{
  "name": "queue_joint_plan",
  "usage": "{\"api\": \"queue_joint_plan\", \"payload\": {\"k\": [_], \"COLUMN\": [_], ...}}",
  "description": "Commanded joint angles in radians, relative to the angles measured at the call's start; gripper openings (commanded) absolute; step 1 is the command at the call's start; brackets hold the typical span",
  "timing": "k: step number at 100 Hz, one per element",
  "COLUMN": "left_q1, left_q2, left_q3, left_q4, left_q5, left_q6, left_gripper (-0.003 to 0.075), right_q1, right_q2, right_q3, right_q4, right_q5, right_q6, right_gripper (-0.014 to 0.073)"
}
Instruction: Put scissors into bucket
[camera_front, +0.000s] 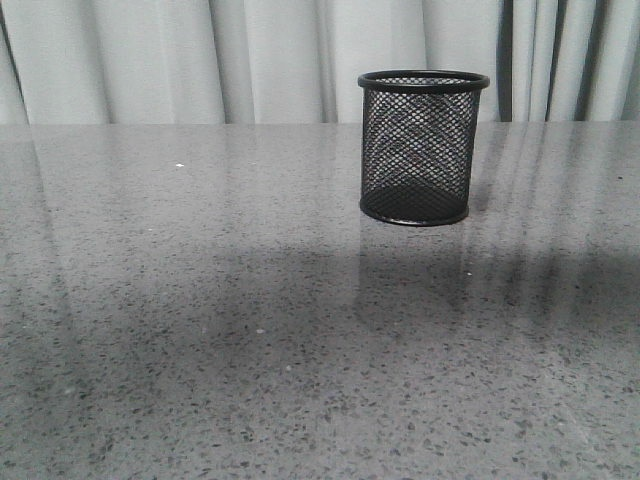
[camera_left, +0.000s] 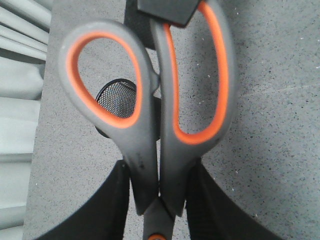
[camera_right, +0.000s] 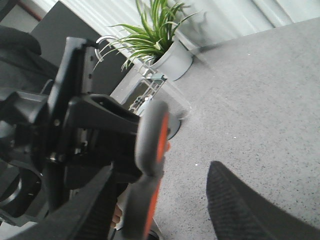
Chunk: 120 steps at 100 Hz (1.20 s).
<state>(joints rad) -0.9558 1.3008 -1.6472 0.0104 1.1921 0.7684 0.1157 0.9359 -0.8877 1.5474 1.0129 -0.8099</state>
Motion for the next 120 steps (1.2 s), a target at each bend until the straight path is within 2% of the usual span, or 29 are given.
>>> {"api": "queue_joint_plan", "payload": {"k": [1,33,60,74,91,101,120], "left_q1": [-0.009,-0.014,-0.014,-0.014,-0.014,-0.014,-0.014], "left_q2": [-0.014,-0.002,-0.002,-0.002,-0.002,-0.002,-0.004], "left_q3": [-0.033,-0.033,-0.033,-0.033,-0.033,-0.033,-0.033], "left_q4": [-0.010,-0.010,-0.010,-0.010,-0.010,-0.010,0.019], "left_q5": [-0.076,-0.105,-0.120,-0.125,-0.122,-0.113,-0.114], "left_q6": [-0.016,-0.022,-0.022,-0.022,-0.022,-0.022,-0.022], "left_gripper": [-0.0021,-0.0021,-0.0021,-0.0020,-0.0011,0.0087,0.0419], "right_q1": [-0.004,0.001,0.041,0.047,0.047,0.047,0.047], "right_q2": [0.010,0.079,0.116,0.130,0.130,0.130,0.130], "right_q3": [-0.058,-0.116,-0.145,-0.147,-0.147,-0.147,-0.147], "right_q4": [0.079,0.070,0.057,0.055,0.048,0.048,0.047], "right_q5": [0.032,0.106,0.102,0.097,0.096,0.103,0.098], "right_q6": [-0.022,-0.022,-0.024,-0.035,-0.050,-0.072,-0.081], "right_gripper": [0.0365,0.0365,0.0341,0.0190,-0.0063,-0.0071,-0.0071]}}
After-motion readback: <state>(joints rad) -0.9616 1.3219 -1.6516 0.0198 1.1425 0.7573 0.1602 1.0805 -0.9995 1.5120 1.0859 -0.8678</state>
